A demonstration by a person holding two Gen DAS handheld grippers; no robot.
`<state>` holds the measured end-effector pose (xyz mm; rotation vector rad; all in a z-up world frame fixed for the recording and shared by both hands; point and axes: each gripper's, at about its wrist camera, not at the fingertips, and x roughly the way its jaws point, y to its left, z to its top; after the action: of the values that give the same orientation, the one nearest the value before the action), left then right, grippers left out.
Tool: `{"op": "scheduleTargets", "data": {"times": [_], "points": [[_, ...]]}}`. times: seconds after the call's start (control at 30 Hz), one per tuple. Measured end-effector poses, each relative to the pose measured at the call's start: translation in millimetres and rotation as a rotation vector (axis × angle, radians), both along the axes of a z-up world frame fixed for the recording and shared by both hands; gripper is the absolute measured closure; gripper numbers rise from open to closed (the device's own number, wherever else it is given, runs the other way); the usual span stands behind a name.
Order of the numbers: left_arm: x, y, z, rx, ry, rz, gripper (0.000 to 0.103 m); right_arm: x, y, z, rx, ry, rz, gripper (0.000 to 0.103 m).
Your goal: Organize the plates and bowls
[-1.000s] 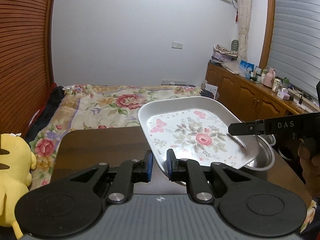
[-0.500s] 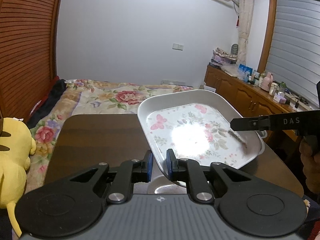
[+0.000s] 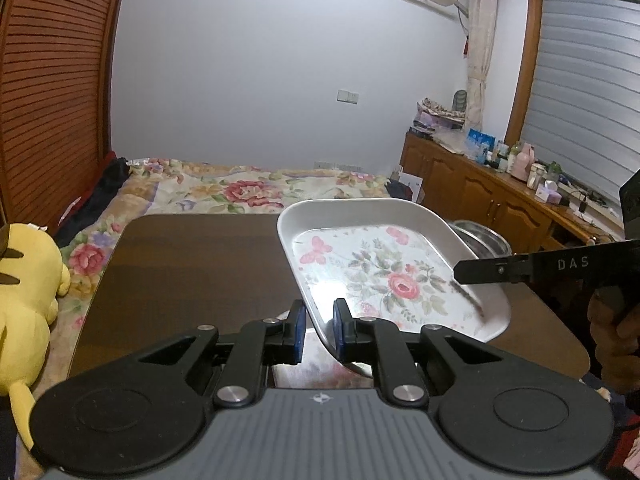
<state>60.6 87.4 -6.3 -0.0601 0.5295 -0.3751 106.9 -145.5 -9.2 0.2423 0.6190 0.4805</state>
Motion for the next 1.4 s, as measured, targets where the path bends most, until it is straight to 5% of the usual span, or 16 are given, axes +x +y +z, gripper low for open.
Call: {"op": "scheduleTargets", "data": {"times": [1.1, 1.4], "points": [[8, -10, -58, 0.045, 0.105, 0.04, 0.087, -13, 16, -50, -0.121, 0.039, -0.007, 0.091], [11, -16, -64, 0.119, 0.077, 0.067, 0.088, -10, 22, -54, -0.15, 0.014, -0.026, 0.091]]}}
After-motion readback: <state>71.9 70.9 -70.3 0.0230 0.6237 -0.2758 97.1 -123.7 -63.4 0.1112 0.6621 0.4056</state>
